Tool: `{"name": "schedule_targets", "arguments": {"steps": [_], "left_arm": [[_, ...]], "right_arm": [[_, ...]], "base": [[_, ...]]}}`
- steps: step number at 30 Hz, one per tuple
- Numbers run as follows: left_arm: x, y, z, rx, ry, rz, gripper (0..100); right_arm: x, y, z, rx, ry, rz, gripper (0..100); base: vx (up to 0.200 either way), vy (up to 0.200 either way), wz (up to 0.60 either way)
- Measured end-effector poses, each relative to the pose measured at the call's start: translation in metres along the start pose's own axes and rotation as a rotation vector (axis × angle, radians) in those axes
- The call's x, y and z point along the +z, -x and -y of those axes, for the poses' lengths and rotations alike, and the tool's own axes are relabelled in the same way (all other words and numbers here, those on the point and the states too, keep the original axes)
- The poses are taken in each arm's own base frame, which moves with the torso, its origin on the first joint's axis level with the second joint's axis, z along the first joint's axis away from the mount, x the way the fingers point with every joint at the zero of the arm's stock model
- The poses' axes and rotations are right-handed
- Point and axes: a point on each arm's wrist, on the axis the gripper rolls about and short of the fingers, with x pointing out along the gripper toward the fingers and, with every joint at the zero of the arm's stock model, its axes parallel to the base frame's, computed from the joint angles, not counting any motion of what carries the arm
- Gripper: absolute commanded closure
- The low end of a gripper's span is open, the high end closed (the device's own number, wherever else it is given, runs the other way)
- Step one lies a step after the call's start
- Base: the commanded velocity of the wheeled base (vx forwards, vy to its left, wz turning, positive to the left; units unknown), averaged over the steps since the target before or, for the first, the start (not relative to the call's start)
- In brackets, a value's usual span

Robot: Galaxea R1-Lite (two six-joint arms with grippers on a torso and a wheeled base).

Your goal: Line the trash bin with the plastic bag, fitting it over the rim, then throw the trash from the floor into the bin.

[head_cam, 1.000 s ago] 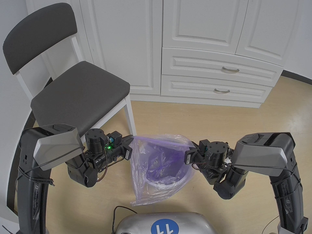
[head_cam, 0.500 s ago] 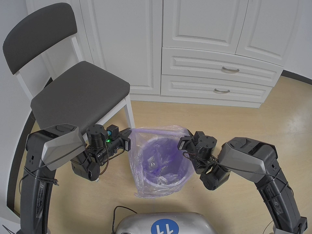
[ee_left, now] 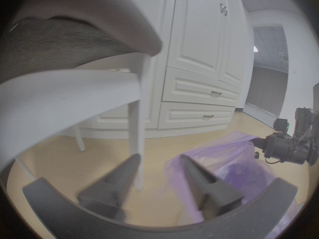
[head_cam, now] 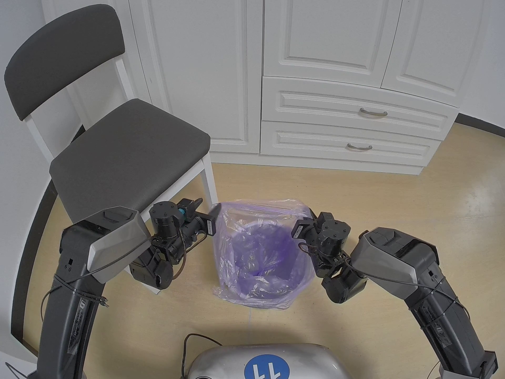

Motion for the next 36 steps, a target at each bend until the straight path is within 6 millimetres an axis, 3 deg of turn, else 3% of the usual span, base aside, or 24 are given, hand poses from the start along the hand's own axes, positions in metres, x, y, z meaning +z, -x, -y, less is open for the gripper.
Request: {"name": "schedule_targets", "arguments": {"steps": [3,4,13,21,25,29,36], "left_arm": [[-0.005,-0.002,0.0,0.003,0.007,-0.004,0],[-0.006,-0.002,-0.001,0.006,0.007,-0.005,0],[-0.015,0.004,0.002,0.0,0.004,-0.036,0],[-0.01,0.02,0.007,-0.013,-0.003,-0.087,0],[0.001,0.03,0.011,-0.023,-0.005,-0.104,0],[0.018,0.042,0.018,-0.04,-0.008,-0.108,0],[0.046,0.06,0.026,-0.059,-0.006,-0.149,0]], "right_arm": [[0.001,-0.005,0.005,-0.012,0.0,0.005,100],[0.001,-0.006,0.007,-0.016,0.0,0.005,0],[0.001,-0.004,0.007,-0.018,0.001,0.002,0],[0.007,0.016,0.011,-0.02,0.086,-0.072,0],[0.018,0.033,0.016,0.012,0.197,-0.122,0],[0.041,0.047,0.018,0.033,0.266,-0.163,0],[0.065,0.06,0.019,0.015,0.249,-0.356,0]], "base": [[0.0,0.0,0.0],[0.0,0.0,0.0],[0.0,0.0,0.0],[0.0,0.0,0.0],[0.0,0.0,0.0],[0.0,0.0,0.0],[-0.086,0.0,0.0]]}}
